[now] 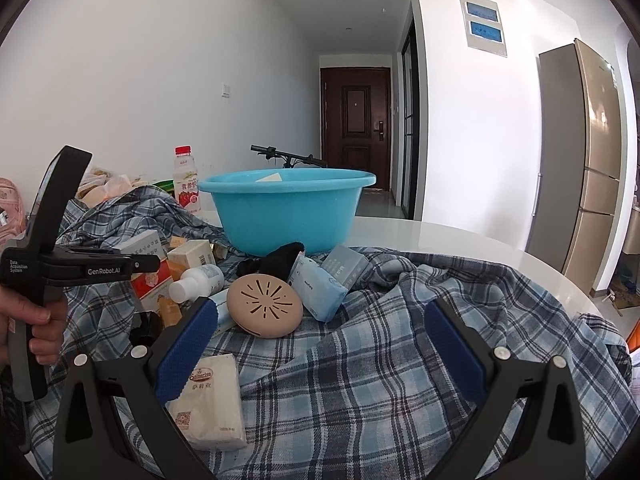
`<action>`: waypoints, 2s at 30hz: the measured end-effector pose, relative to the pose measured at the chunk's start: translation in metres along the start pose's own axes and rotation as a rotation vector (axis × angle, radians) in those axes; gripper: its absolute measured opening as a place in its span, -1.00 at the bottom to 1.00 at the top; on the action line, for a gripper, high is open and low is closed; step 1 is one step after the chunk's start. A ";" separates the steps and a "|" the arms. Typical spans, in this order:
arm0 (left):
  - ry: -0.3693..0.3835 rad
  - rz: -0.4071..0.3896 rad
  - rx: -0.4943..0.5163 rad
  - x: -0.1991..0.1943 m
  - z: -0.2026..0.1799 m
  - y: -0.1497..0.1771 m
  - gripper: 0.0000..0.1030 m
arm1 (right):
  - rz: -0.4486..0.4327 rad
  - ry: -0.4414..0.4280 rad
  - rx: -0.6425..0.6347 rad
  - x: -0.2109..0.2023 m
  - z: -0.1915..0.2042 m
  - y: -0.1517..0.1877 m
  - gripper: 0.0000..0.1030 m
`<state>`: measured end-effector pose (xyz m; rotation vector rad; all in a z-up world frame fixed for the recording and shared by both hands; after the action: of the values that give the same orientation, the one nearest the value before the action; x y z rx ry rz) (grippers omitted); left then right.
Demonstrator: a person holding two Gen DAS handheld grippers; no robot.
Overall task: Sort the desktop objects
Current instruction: 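Grasp the white medicine box with the left gripper while the right gripper grasps the white tissue pack, then carry the white box with the left gripper toward the blue basin while the right gripper lifts the tissue pack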
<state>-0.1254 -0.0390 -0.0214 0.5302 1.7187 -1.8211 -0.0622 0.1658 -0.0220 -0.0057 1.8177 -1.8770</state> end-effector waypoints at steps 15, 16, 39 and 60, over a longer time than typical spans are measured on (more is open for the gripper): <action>0.012 -0.014 0.114 -0.047 -0.003 0.019 -0.55 | 0.196 -0.343 -0.072 0.011 0.022 -0.003 0.99; 0.023 -0.014 0.110 -0.050 -0.001 0.018 -0.55 | 0.233 -0.356 -0.063 0.015 0.023 0.000 0.99; -0.001 0.006 0.148 -0.082 0.008 0.025 -0.55 | 0.541 -0.263 -0.182 0.060 0.054 0.043 0.46; 0.014 0.032 0.171 -0.084 -0.012 0.021 -0.55 | 0.456 -0.308 -0.023 0.025 0.023 0.024 -0.26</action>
<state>-0.0492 -0.0159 0.0150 0.6380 1.5633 -1.9561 -0.0669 0.1361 -0.0503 0.0985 1.4804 -1.4467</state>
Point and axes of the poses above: each gripper's, at about its wrist camera, not at the fingertips, and x roughly the way its jaws point, z to its left, y to its underside, the point moved 2 cm from there along x, roughly the way its jaws point, and after that the axes turned 15 degrees about -y, right-handed, at the moved point
